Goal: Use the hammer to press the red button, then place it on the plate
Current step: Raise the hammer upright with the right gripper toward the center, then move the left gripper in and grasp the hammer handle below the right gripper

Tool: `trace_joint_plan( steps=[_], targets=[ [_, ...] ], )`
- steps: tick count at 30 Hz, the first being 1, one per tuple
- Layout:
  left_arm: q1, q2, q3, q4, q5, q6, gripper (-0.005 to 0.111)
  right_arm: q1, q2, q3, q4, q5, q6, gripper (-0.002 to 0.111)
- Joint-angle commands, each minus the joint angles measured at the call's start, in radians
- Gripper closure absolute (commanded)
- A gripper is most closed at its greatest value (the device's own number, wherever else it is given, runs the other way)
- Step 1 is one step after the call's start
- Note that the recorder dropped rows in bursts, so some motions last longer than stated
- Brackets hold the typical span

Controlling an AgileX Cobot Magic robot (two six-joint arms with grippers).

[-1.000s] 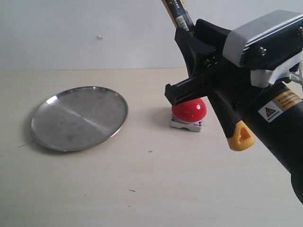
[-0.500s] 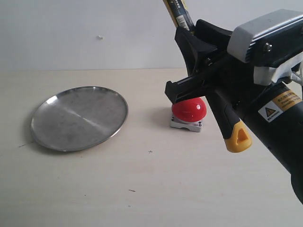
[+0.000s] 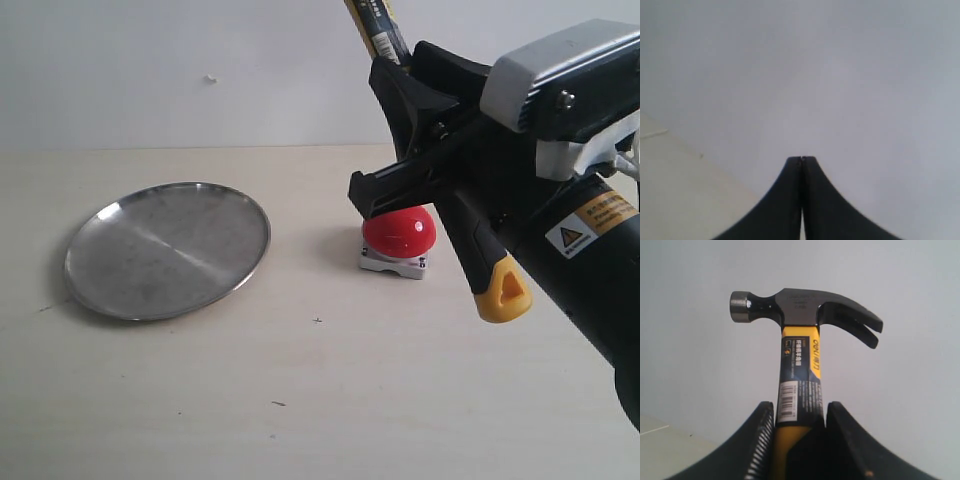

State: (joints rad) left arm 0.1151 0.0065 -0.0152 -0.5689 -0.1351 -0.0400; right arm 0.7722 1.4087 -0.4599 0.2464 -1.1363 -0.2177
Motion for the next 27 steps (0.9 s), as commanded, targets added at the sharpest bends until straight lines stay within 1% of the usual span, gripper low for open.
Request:
trace_joint_plan(
  steps=[1,5,8,11,15,18,20,21,25,26,27],
  targets=[
    [0.001,0.014,-0.062,0.205,-0.164,-0.195,0.107,0.002,-0.017,-0.016,-0.008,-0.085,0.004,0.108],
    [0.001,0.125,-0.107,0.521,-0.262,-0.509,0.107,0.002,-0.017,-0.016,-0.008,-0.085,0.004,0.108],
    [0.001,0.282,-0.122,0.685,-0.355,-0.652,0.107,0.002,-0.017,-0.016,-0.008,-0.085,0.004,0.108],
    [0.001,0.475,-0.149,0.766,-0.429,-0.695,0.107,0.002,-0.017,-0.016,-0.008,-0.085,0.004,0.108],
    [0.001,0.767,-0.201,0.885,-0.437,-0.717,0.107,0.002,-0.017,-0.016,-0.008,-0.085,0.006,0.108],
    [0.001,0.978,-0.224,1.010,-0.493,-0.822,0.107,0.002,-0.017,-0.016,-0.005,-0.085,0.006,0.108],
    [0.001,1.119,-0.235,1.110,-0.628,-0.912,0.107,0.002,-0.017,-0.016,0.003,-0.085,0.006,0.108],
    [0.001,1.171,-0.241,1.155,-0.696,-0.939,0.107,0.002,-0.017,-0.016,0.008,-0.085,0.006,0.108],
    [-0.001,1.398,-0.292,1.419,-1.007,-1.020,0.107,0.002,-0.017,-0.016,0.022,-0.085,0.014,0.108],
    [-0.012,1.444,-0.306,1.463,-1.070,-1.022,0.107,0.002,-0.017,-0.016,0.022,-0.085,0.029,0.108],
    [-0.023,1.486,-0.322,1.492,-1.086,-1.022,0.107,0.002,-0.017,-0.016,0.022,-0.085,0.051,0.108]
  ],
)
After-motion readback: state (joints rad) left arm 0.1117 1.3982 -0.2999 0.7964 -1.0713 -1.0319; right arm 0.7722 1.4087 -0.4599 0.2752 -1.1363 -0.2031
